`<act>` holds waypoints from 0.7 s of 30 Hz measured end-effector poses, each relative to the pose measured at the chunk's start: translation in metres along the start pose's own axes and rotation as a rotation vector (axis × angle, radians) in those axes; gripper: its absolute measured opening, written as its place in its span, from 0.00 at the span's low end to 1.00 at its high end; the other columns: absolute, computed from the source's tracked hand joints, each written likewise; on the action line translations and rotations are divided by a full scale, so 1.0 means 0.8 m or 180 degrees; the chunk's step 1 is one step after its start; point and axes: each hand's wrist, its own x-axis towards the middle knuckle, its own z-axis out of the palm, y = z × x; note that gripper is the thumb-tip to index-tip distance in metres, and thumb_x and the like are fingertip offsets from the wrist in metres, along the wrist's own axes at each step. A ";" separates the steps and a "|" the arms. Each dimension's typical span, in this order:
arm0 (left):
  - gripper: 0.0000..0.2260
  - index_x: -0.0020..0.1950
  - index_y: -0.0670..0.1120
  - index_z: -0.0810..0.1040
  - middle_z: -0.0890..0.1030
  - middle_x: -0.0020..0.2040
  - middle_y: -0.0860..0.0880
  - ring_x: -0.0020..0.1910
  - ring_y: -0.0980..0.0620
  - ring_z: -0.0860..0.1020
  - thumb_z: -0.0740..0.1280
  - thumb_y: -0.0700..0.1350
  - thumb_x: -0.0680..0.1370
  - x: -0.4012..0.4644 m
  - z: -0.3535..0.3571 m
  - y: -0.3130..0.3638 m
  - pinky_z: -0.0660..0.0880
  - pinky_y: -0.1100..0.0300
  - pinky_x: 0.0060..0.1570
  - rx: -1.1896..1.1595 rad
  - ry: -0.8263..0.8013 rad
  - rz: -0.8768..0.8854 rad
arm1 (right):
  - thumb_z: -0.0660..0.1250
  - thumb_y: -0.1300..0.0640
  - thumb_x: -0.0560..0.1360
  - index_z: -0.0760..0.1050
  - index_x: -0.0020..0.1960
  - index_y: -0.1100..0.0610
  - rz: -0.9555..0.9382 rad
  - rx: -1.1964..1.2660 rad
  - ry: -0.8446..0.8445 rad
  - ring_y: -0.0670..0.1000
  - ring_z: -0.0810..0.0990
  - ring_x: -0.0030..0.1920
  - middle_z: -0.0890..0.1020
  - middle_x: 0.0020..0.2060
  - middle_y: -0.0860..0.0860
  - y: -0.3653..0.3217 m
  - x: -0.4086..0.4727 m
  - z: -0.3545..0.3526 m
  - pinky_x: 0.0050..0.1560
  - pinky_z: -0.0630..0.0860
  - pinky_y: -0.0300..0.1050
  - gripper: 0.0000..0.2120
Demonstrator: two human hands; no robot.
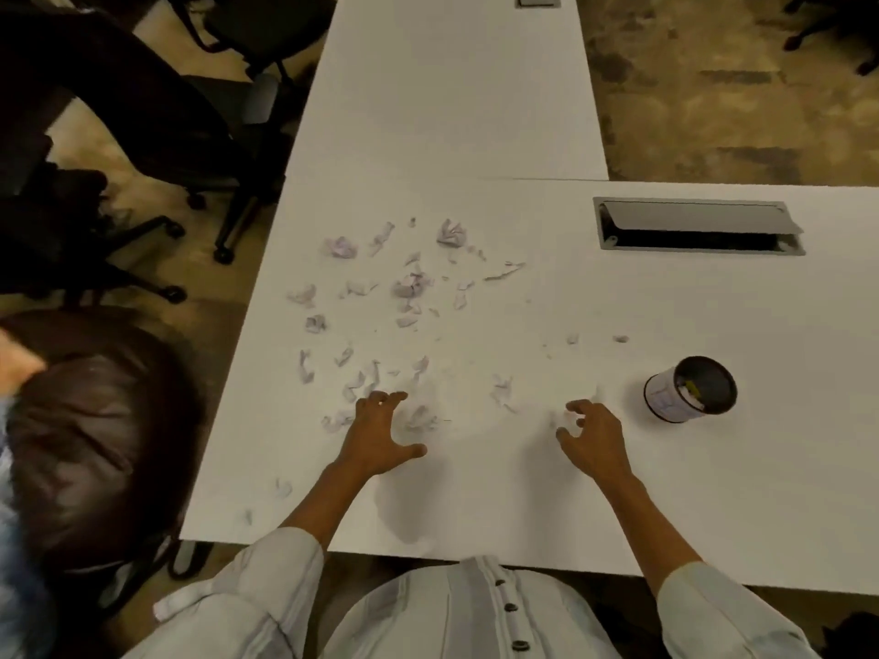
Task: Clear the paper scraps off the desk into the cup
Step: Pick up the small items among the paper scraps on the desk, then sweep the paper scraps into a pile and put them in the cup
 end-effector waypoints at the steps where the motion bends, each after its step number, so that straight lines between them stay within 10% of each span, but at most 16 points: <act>1: 0.44 0.73 0.52 0.64 0.65 0.72 0.44 0.72 0.43 0.60 0.79 0.59 0.62 -0.008 -0.012 -0.023 0.66 0.48 0.67 0.0102 0.0027 -0.0120 | 0.73 0.61 0.70 0.74 0.64 0.63 0.0030 -0.0087 -0.0096 0.59 0.79 0.57 0.79 0.58 0.60 -0.004 0.000 0.011 0.58 0.77 0.52 0.23; 21: 0.51 0.66 0.60 0.53 0.63 0.59 0.51 0.58 0.48 0.70 0.72 0.69 0.48 -0.157 -0.061 -0.204 0.76 0.47 0.58 -0.0078 0.0312 -0.1315 | 0.75 0.53 0.66 0.76 0.62 0.56 -0.1257 -0.0145 -0.0688 0.53 0.79 0.51 0.77 0.56 0.53 -0.172 -0.059 0.195 0.45 0.79 0.45 0.25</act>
